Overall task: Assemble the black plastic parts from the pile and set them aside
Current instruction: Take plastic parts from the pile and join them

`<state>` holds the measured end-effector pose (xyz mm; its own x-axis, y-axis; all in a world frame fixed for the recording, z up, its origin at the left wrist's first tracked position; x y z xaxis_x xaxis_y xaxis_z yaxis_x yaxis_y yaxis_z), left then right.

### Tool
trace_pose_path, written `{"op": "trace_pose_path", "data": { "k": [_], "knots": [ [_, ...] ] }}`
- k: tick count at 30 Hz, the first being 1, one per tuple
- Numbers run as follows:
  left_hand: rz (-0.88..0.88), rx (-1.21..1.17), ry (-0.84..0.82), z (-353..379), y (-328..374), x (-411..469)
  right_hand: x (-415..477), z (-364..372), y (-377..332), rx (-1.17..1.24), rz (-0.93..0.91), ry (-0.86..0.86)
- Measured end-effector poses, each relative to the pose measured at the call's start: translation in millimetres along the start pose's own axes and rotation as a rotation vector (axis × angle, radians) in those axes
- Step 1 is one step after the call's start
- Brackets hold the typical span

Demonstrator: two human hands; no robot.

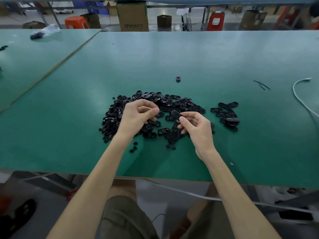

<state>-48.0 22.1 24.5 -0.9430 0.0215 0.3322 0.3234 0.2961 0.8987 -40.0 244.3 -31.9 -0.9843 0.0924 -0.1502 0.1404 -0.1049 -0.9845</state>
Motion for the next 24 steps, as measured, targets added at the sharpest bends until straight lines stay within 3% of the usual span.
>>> {"op": "trace_pose_path", "data": {
  "k": [7,16,24],
  "knots": [
    [0.065,-0.008,-0.023,36,3,-4,-1,0,0,0.004,-0.002,0.004],
    [-0.005,-0.172,-0.006,44,-7,-6,0,0,0,-0.001,-0.001,0.003],
    [-0.017,-0.176,-0.012,45,-8,-8,1,1,0,-0.001,-0.010,-0.004]
  ]
}}
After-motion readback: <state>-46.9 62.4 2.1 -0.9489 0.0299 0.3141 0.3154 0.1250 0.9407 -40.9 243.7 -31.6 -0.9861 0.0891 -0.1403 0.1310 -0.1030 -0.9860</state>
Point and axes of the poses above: each hand's wrist, its own x-axis towards the middle knuckle, its own z-axis out of the palm, y = z × x, the point moved 9 cm from there along x, towards the middle knuckle, and after that the axes turned 14 degrees about z, right-handed, at the moved point
